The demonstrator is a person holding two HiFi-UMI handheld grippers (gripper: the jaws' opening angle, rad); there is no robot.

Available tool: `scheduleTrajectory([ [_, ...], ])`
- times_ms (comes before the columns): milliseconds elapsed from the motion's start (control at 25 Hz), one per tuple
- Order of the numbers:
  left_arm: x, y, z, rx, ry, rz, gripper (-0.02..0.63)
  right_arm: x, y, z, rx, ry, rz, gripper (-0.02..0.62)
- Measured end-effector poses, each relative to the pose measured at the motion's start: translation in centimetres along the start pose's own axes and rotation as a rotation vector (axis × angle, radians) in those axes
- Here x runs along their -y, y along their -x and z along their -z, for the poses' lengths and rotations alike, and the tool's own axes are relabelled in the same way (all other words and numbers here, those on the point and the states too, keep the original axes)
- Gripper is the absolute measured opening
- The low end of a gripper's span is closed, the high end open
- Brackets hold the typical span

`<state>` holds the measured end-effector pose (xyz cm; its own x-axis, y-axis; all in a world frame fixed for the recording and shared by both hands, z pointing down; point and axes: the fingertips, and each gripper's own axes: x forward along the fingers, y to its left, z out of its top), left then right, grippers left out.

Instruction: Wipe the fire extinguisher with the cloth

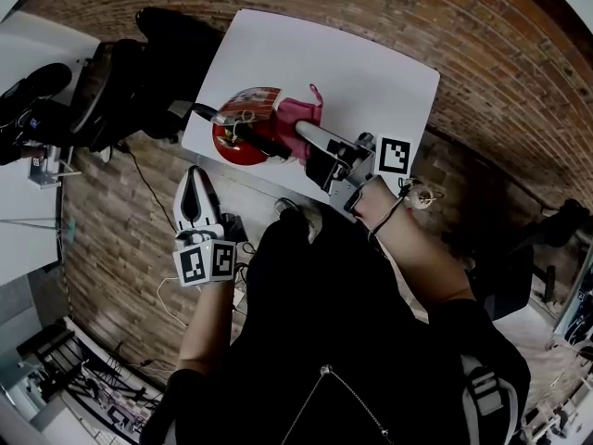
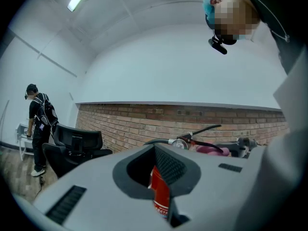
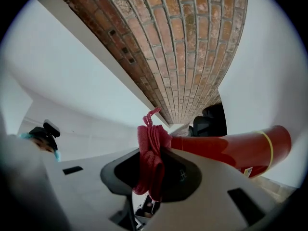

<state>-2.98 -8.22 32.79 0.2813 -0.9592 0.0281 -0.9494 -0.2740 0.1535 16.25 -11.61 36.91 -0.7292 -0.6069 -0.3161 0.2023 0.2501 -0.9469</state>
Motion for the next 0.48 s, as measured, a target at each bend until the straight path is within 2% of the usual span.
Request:
scheduleTrajectory([
  [240, 0.2, -0.8, 0.3, 0.007, 0.000, 0.017, 0.031, 0.5, 1.0, -0.8, 0.040, 0.022, -0.011, 0.103],
  [480, -0.1, -1.9, 0.6, -0.015, 0.007, 0.117, 0.031, 2.4, 3.8, -0.9, 0.134, 0.091, 0.081, 0.103],
])
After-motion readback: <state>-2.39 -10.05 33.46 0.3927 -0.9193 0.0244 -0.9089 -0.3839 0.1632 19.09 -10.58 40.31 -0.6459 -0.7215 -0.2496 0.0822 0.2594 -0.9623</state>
